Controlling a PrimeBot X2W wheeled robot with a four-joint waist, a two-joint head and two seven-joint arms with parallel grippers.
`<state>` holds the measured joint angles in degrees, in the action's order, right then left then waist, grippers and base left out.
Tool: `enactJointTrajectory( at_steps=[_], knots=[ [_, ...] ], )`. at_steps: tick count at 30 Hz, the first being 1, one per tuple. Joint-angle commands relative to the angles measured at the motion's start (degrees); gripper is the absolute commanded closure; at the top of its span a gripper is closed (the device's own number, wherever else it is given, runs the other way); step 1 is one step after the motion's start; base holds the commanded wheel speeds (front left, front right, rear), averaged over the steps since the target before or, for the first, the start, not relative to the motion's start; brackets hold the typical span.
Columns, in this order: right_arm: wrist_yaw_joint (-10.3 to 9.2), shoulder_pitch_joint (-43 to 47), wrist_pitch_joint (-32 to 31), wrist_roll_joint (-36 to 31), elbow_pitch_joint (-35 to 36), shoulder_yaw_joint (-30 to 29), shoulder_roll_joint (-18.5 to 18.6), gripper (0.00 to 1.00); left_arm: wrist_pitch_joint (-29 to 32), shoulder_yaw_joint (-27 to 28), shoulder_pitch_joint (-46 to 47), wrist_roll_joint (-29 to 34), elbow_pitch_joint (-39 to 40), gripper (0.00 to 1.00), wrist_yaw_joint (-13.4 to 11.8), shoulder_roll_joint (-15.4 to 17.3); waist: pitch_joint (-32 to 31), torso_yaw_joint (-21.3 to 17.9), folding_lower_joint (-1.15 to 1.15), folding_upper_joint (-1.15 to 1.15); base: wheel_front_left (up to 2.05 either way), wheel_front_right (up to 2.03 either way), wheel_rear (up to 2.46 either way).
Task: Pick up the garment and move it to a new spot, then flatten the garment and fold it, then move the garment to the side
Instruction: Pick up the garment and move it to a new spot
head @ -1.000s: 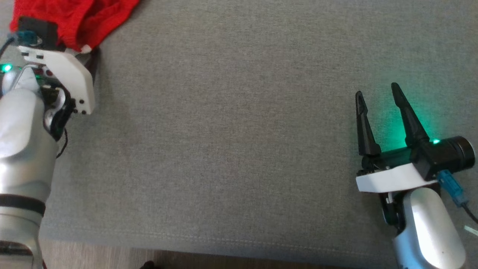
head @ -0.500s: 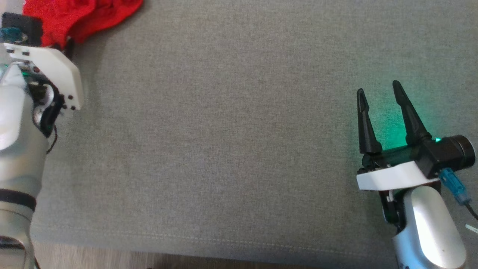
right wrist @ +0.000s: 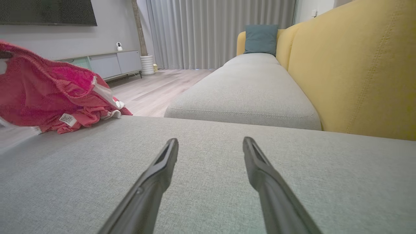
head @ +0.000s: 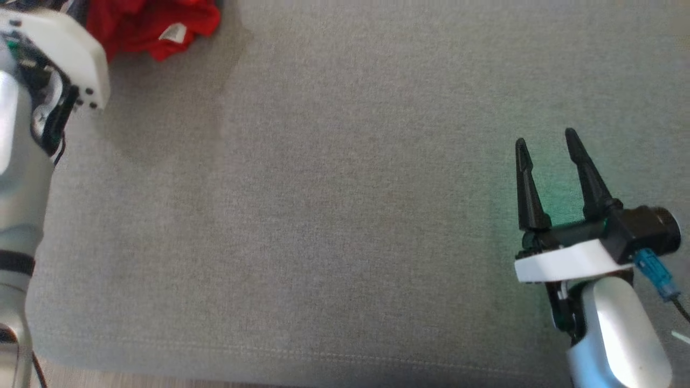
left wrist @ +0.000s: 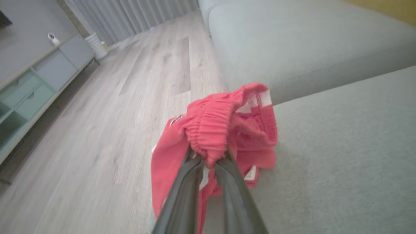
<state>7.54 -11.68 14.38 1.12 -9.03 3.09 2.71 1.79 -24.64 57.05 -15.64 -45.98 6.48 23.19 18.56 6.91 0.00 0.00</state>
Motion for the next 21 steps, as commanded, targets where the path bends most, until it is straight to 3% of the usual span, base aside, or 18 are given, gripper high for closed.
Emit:
enactJointTrajectory(
  at_steps=[1, 16, 21],
  knots=[
    [-0.05, 1.1, 0.6, 0.6, 1.3, 1.2, 0.2, 0.0, -0.6, 1.0, 3.8, 0.8, 3.5, 1.0, -0.4, 3.2, -2.2, -0.7, 0.0, 0.0, 0.0, 0.0, 0.0],
    [-0.05, 3.3, 0.6, 3.4, 0.3, 1.0, 0.2, 0.0, 3.5, -5.2, 2.6, 1.2, 19.4, 1.0, 0.3, 0.2, -9.8, -7.0, 0.0, 0.0, 0.0, 0.0, 0.0],
    [-0.05, 3.7, 0.6, 4.0, 0.4, 0.6, 0.2, 0.0, 6.8, -8.5, -0.2, 0.1, 25.2, 1.0, 0.4, -2.8, -10.5, -11.1, 0.0, 0.0, 0.0, 0.0, 0.0]
  ],
)
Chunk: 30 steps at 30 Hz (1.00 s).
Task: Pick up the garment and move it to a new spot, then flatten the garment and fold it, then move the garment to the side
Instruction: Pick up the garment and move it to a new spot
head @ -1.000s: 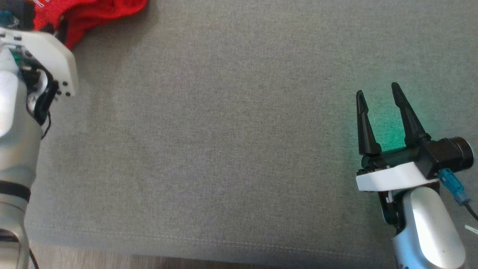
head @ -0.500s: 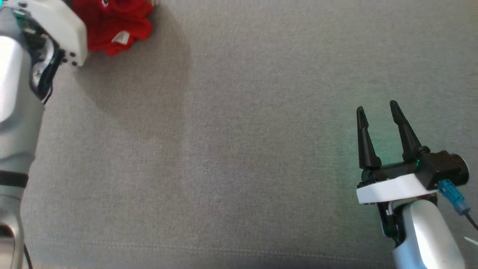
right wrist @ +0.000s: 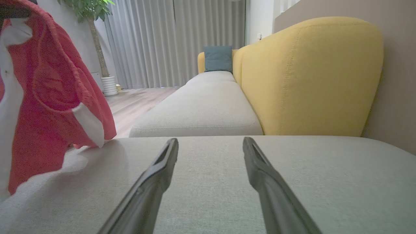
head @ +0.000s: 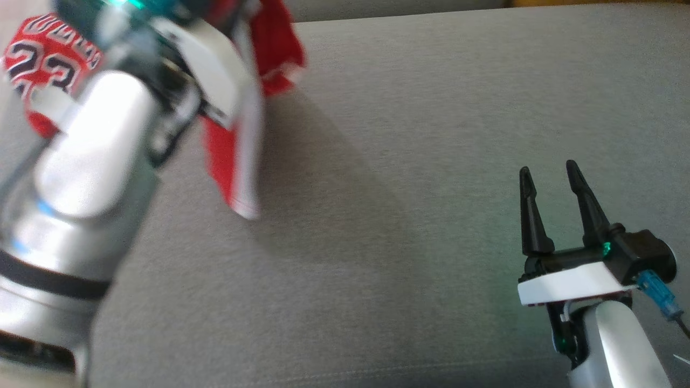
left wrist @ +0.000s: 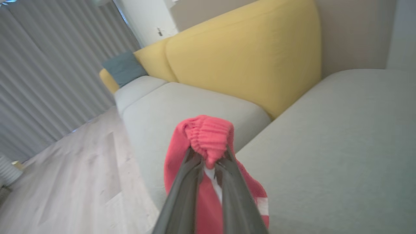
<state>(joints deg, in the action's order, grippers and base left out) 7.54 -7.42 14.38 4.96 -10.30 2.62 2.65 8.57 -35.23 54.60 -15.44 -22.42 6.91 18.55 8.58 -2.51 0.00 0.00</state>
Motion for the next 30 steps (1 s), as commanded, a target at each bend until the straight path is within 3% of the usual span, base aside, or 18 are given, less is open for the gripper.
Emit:
enactJointTrajectory(
  at_steps=[1, 7, 12, 21, 22, 23, 24, 25, 30],
  knots=[
    [-0.05, -0.6, 0.6, 0.2, 1.7, 1.1, 0.2, 0.0, 0.4, 1.5, 1.6, -0.3, 2.4, 1.0, 0.0, 1.1, -0.4, -2.6, 0.0, 0.0, 0.0, 0.0, 0.0],
    [-0.05, -1.3, 0.6, 1.1, 2.0, 0.7, 0.2, 0.0, 0.4, -2.2, -2.5, -2.1, 2.6, 1.0, -0.9, -5.9, 1.8, -7.9, 0.0, 0.0, 0.0, 0.0, 0.0],
    [-0.05, -2.5, 0.6, 2.2, 2.5, 1.3, 0.2, 0.0, -2.3, -4.1, -5.2, -3.9, -3.6, 1.0, -2.0, -11.9, 5.0, -12.7, 0.0, 0.0, 0.0, 0.0, 0.0],
    [-0.05, -4.1, 0.6, 4.3, 2.7, 2.5, 0.2, 0.0, -10.6, -7.5, -5.8, -6.0, -16.7, 1.0, -3.0, -15.5, 9.5, -17.8, 0.0, 0.0, 0.0, 0.0, 0.0],
    [-0.05, -4.1, 0.6, 4.4, 2.7, 2.5, 0.2, 0.0, -11.5, -8.0, -5.8, -6.3, -17.7, 0.94, -3.1, -15.5, 9.7, -17.9, 0.0, 0.0, 0.0, 0.0, 0.0],
    [-0.05, -4.2, 0.6, 4.5, 2.7, 2.5, 0.2, 0.0, -12.5, -8.5, -5.8, -6.8, -18.4, 0.63, -3.2, -15.6, 9.8, -18.0, 0.0, 0.0, 0.0, 0.0, 0.0],
    [-0.05, -4.2, 0.6, 4.5, 2.6, 2.5, 0.2, 0.0, -13.5, -9.1, -5.8, -7.7, -18.5, 0.19, -3.2, -15.6, 9.8, -18.0, 0.0, 0.0, 0.0, 0.0, 0.0],
    [-0.05, -4.2, 0.6, 4.6, 2.6, 2.4, 0.2, 0.0, -14.2, -9.8, -5.9, -8.9, -18.4, 0.0, -3.2, -15.6, 9.9, -17.8, 0.0, 0.0, 0.0, 0.0, 0.0],
    [-0.05, -4.0, 0.6, 4.3, 2.4, 2.2, 0.2, 0.0, -17.2, -14.1, -5.6, -13.8, -16.8, 0.0, -4.1, -15.7, 9.1, -15.4, 0.0, 0.0, 0.0, 0.0, 0.0]
  ],
)
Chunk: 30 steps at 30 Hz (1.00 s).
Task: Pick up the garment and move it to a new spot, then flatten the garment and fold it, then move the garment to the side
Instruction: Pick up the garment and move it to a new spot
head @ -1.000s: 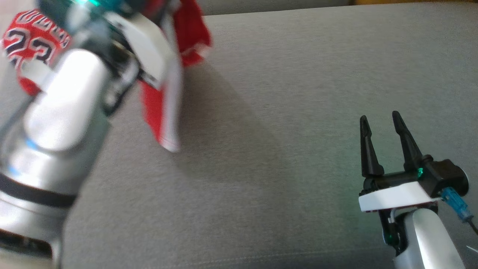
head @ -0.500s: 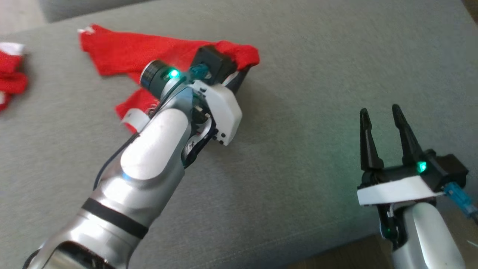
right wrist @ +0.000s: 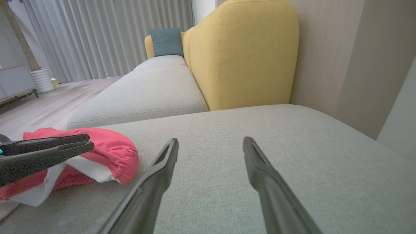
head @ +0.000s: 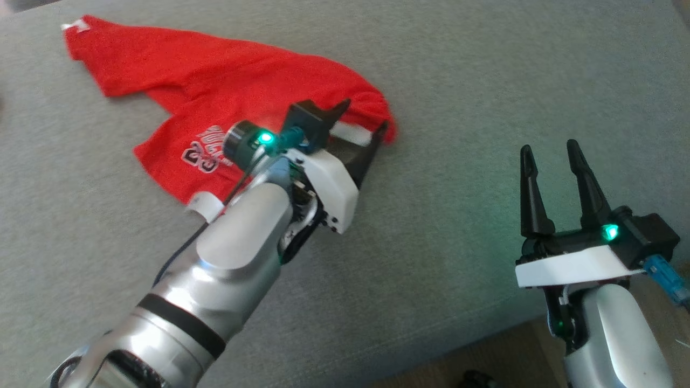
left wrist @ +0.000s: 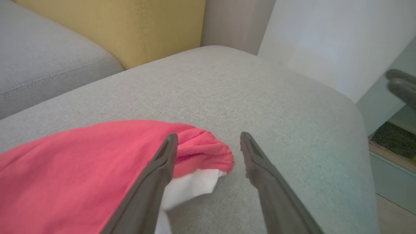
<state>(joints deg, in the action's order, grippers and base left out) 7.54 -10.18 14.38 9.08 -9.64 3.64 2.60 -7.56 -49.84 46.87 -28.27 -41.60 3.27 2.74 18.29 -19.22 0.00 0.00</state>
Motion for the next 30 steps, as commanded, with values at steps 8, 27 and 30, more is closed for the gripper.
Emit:
enactJointTrajectory(
  at_steps=[8, 27, 30],
  knots=[
    [-0.05, -0.6, 0.6, -1.5, 1.4, -0.2, 0.3, 0.0, -4.8, -3.1, 1.7, -4.1, 3.2, 0.0, -2.0, 0.1, -3.9, 7.3, 0.0, 0.0, 0.0, 0.0, 0.0],
    [-0.05, 4.6, 0.6, -3.9, 0.2, -2.0, 0.3, 0.0, -7.4, 17.3, -28.0, 1.1, 25.9, 0.0, -14.0, 8.2, -14.9, 15.8, 0.0, 0.0, 0.0, 0.0, 0.0],
    [-0.05, 6.3, 0.6, -3.7, -0.1, -2.2, 0.3, 0.0, -7.4, 21.2, -34.4, 2.9, 29.4, 0.0, -14.9, 8.7, -16.4, 16.2, 0.0, 0.0, 0.0, 0.0, 0.0]
  ],
)
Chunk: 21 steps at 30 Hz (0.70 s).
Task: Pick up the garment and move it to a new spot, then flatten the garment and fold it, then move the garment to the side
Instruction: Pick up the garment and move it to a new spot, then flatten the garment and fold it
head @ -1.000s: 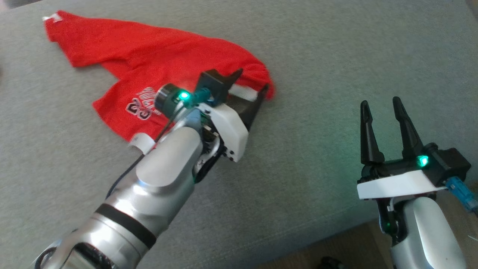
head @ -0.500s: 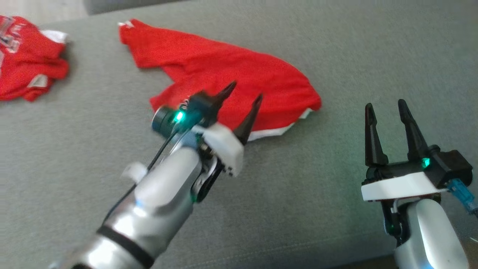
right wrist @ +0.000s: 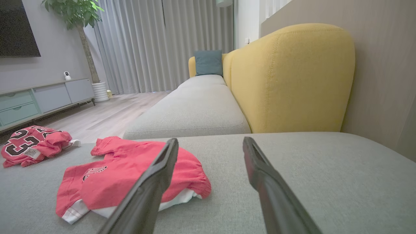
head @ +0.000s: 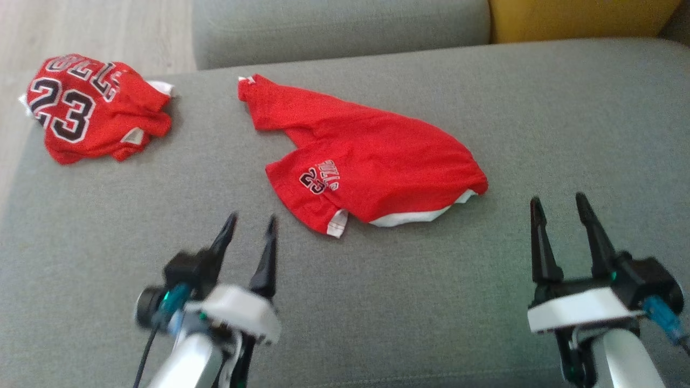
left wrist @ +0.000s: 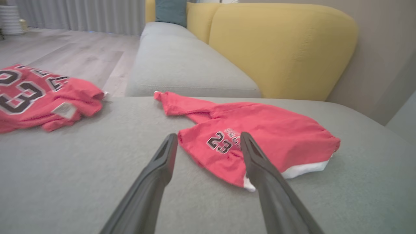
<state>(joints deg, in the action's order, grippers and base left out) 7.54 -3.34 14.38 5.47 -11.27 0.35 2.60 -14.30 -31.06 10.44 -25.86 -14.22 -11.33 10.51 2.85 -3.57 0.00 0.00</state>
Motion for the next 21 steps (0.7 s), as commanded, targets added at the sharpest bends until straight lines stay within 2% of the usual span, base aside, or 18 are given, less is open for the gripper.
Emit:
enactJointTrajectory(
  at_steps=[1, 6, 12, 21],
  knots=[
    [-0.05, 0.0, 0.6, -0.1, 1.5, 1.1, 0.3, 0.0, -0.7, 3.7, 0.2, 1.0, 3.1, 0.0, -0.6, 1.0, -1.2, 0.7, 0.0, 0.0, 0.0, 0.0, 0.0],
    [-0.05, 1.9, 0.6, 0.5, 1.2, 1.4, 0.3, 0.0, -0.7, 9.0, -8.1, 3.8, 7.7, 0.0, -1.2, 0.0, -2.4, 0.9, 0.0, 0.0, 0.0, 0.0, 0.0],
    [-0.05, 2.7, 0.6, 1.2, 1.1, 2.0, 0.3, 0.0, -0.7, 13.7, -13.7, 8.1, 10.6, 0.0, -0.9, -2.2, -3.0, 1.1, 0.0, 0.0, 0.0, 0.0, 0.0],
    [-0.05, 2.7, 0.6, 1.3, 0.7, 2.3, 0.3, 0.0, -0.7, 17.5, -16.5, 11.4, 10.3, 0.0, 2.0, -5.1, -3.1, 1.4, 0.0, 0.0, 0.0, 0.0, 0.0]
  ],
)
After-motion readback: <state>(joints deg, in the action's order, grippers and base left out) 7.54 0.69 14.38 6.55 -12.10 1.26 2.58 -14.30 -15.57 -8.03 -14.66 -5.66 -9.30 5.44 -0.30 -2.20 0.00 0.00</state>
